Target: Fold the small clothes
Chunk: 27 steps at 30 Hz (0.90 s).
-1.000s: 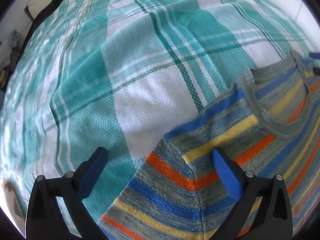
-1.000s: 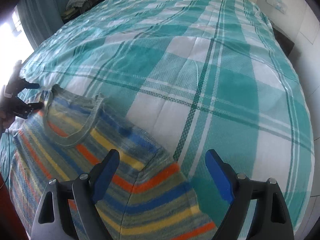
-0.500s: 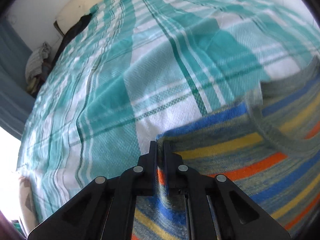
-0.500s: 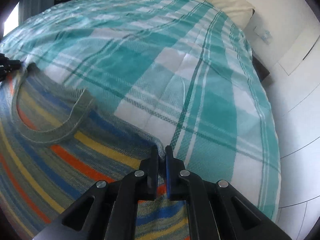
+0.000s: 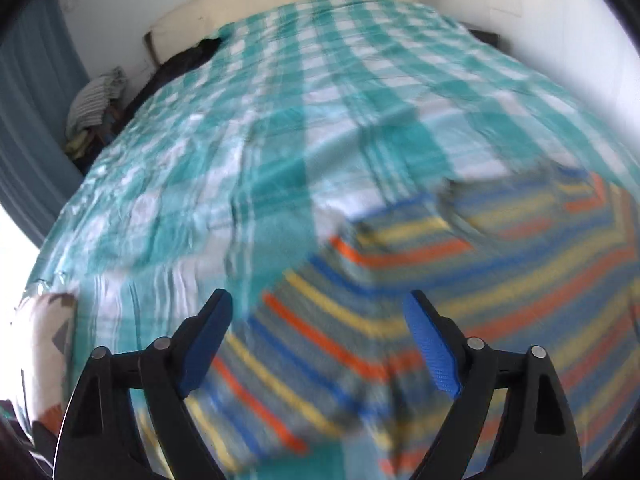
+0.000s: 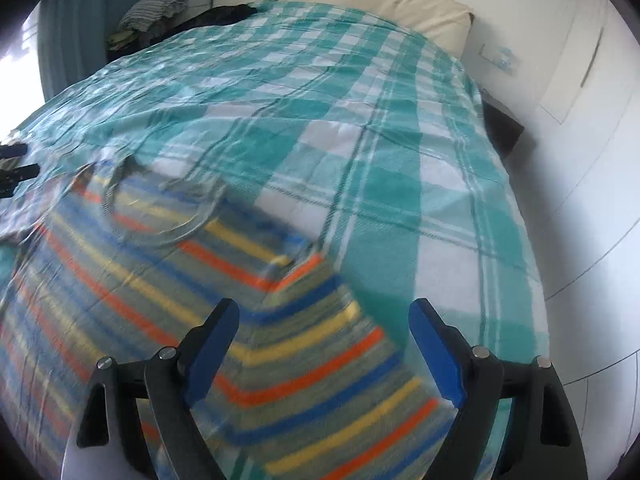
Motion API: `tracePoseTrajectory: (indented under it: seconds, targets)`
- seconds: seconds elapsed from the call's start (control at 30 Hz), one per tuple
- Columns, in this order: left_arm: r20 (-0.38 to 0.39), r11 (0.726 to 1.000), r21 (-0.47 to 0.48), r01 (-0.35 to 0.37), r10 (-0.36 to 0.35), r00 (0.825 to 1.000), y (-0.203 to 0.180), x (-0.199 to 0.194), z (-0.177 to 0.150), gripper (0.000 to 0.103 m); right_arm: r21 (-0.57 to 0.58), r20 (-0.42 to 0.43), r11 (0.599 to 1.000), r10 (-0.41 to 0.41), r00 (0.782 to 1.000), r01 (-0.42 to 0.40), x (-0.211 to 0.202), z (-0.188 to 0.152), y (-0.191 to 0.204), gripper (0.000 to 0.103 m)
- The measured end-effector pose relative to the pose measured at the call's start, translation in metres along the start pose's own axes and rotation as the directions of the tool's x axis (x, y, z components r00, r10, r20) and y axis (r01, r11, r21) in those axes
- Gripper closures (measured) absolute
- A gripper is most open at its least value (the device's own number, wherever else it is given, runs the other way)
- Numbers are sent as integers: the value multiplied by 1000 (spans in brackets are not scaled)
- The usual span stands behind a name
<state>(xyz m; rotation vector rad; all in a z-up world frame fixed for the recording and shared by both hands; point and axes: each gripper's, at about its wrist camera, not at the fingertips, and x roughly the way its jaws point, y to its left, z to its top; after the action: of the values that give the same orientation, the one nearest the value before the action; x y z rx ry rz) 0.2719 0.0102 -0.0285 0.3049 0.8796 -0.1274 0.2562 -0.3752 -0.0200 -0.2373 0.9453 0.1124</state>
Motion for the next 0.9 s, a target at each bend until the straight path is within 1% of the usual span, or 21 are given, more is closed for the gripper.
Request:
tracePoseTrajectory:
  seconds: [0.03, 0.1, 0.13, 0.17, 0.2, 0.23, 0.27, 0.3, 0.33, 0.4, 0.43, 0.47, 0.5, 0.53, 0.6, 0.67, 0.73, 0.77, 0.83, 0.87, 0.9]
  targets:
    - [4, 999, 25, 27, -28, 1000, -12, -15, -17, 11, -22, -7, 999, 36, 999, -36, -10, -9, 13, 18]
    - [-2, 993, 66, 98, -98, 995, -40, -34, -50, 9, -63, -30, 986, 155, 987, -157, -32, -39, 49, 18]
    - [-19, 986, 82, 142, -141, 990, -54, -41, -67, 9, -59, -42, 969, 239, 970, -241, -39, -53, 65, 18]
    - [-52, 978, 103, 180, -175, 983, -69, -45, -87, 8, -42, -51, 947, 317, 947, -319, -42, -66, 77, 18]
    - [-93, 975, 118, 190, -180, 979, -81, -45, -105, 8, -14, -65, 921, 387, 920, -388, -41, -81, 88, 18]
    - [-148, 973, 127, 192, -173, 974, -89, -43, -124, 8, 20, -92, 907, 421, 902, -421, -38, -98, 97, 18]
    - [-209, 974, 130, 183, -154, 966, -92, -40, -145, 11, 57, -155, 914, 407, 900, -403, -28, -119, 105, 20]
    - [-249, 979, 126, 159, -124, 961, -90, -40, -162, 11, 77, -217, 929, 369, 904, -361, -21, -137, 107, 23]
    - [-252, 985, 107, 137, -106, 962, -79, -49, -178, 11, 82, -264, 949, 316, 911, -305, -20, -157, 105, 31]
    - [-230, 992, 92, 81, -58, 972, -62, -72, -194, 12, 73, -262, 978, 210, 942, -198, -40, -182, 92, 31]
    - [-208, 994, 95, 45, -25, 978, -57, -84, -199, 12, 79, -264, 987, 157, 952, -141, -53, -189, 86, 32]
    - [-176, 995, 91, 33, -17, 984, -55, -96, -200, 12, 90, -258, 991, 119, 959, -99, -65, -194, 82, 31]
    - [-147, 996, 79, 45, -33, 989, -56, -107, -199, 12, 107, -230, 991, 106, 967, -83, -80, -197, 82, 31]
    - [-116, 995, 66, 68, -61, 991, -61, -118, -196, 11, 122, -199, 988, 122, 972, -98, -92, -197, 86, 31]
    - [-61, 992, 61, 113, -109, 992, -81, -134, -191, 5, 138, -146, 976, 190, 971, -170, -109, -194, 105, 31]
    - [-46, 988, 89, 128, -125, 991, -105, -140, -195, 5, 157, -113, 953, 277, 954, -258, -113, -191, 129, 31]
    - [-85, 983, 133, 128, -117, 989, -125, -130, -202, 5, 187, -110, 927, 349, 931, -325, -106, -196, 150, 31]
    - [-128, 981, 154, 120, -101, 987, -133, -122, -212, 5, 203, -128, 923, 356, 926, -327, -98, -203, 159, 31]
    - [-215, 979, 175, 106, -67, 974, -139, -105, -230, 4, 239, -220, 930, 332, 917, -279, -79, -222, 160, 31]
    - [-214, 981, 159, 111, -75, 974, -135, -107, -238, 4, 239, -237, 938, 306, 922, -250, -77, -232, 160, 31]
    - [-202, 983, 145, 109, -78, 976, -129, -112, -240, 4, 234, -212, 942, 289, 934, -239, -83, -237, 159, 31]
